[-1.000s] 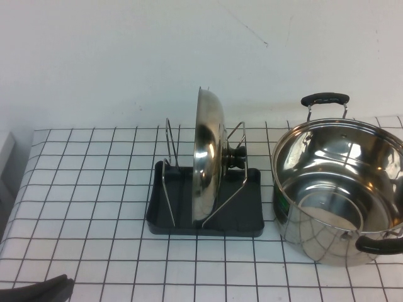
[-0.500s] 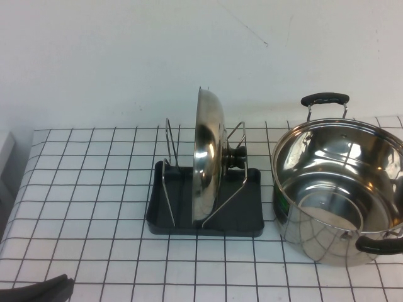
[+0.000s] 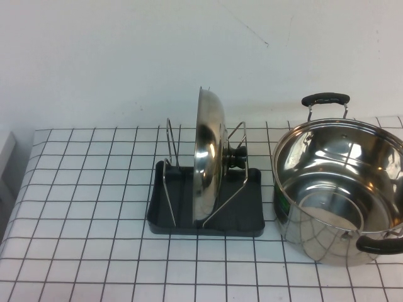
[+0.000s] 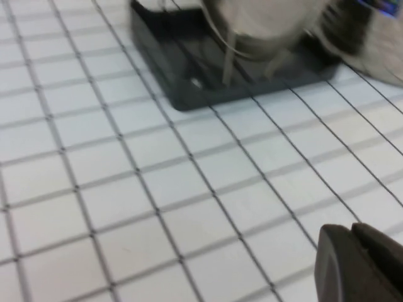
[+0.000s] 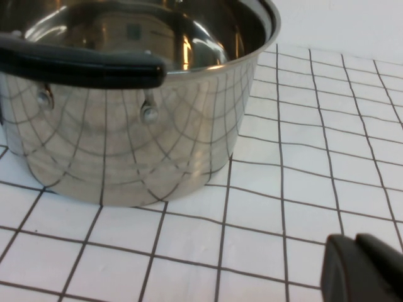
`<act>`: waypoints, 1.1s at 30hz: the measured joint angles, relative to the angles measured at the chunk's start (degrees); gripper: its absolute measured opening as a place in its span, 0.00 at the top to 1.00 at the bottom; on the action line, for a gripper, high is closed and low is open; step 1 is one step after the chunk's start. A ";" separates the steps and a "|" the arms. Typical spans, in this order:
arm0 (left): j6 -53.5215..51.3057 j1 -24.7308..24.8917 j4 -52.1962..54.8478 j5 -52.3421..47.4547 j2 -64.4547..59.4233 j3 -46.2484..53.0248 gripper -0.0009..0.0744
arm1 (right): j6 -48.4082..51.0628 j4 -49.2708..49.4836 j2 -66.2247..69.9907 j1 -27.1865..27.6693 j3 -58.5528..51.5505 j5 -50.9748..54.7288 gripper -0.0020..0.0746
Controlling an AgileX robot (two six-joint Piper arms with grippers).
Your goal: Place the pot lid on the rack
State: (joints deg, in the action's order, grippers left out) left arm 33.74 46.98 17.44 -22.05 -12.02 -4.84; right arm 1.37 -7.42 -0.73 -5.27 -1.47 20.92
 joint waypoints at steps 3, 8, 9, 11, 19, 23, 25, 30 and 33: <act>-9.64 -10.49 -5.73 5.65 4.60 4.10 0.99 | 0.00 0.00 0.00 0.00 0.00 0.00 0.98; -24.26 -29.33 -12.98 10.49 11.20 6.24 0.99 | 0.00 -0.04 0.00 0.00 0.00 0.00 0.98; -26.11 -32.99 -13.39 10.74 11.93 6.37 0.99 | 0.00 -0.04 0.00 0.00 0.00 0.00 0.98; -27.67 -39.92 -14.03 10.48 12.48 6.37 0.99 | 0.00 -0.13 0.00 0.00 0.00 0.00 0.98; -28.91 -55.00 -16.92 9.53 12.56 6.37 0.99 | 0.00 -0.13 0.00 0.00 0.00 0.09 0.98; -32.51 -52.86 -19.24 7.01 12.56 6.37 0.99 | 0.00 -0.17 0.00 0.00 0.00 0.09 0.98; -33.74 -50.79 -19.94 4.96 12.56 6.37 0.99 | 0.00 -0.17 0.00 0.00 0.00 0.09 0.98; -35.78 -45.89 -20.34 4.52 12.56 6.37 0.99 | 0.00 -0.26 0.00 0.00 0.00 0.09 0.98; -38.14 -44.46 -20.44 4.49 12.56 6.37 0.99 | 0.00 -0.26 0.00 0.00 0.00 0.09 0.98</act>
State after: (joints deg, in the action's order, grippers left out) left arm -4.40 2.52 -3.00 -17.56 0.55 1.53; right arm 1.37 -7.67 -0.73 -5.27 -1.47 21.01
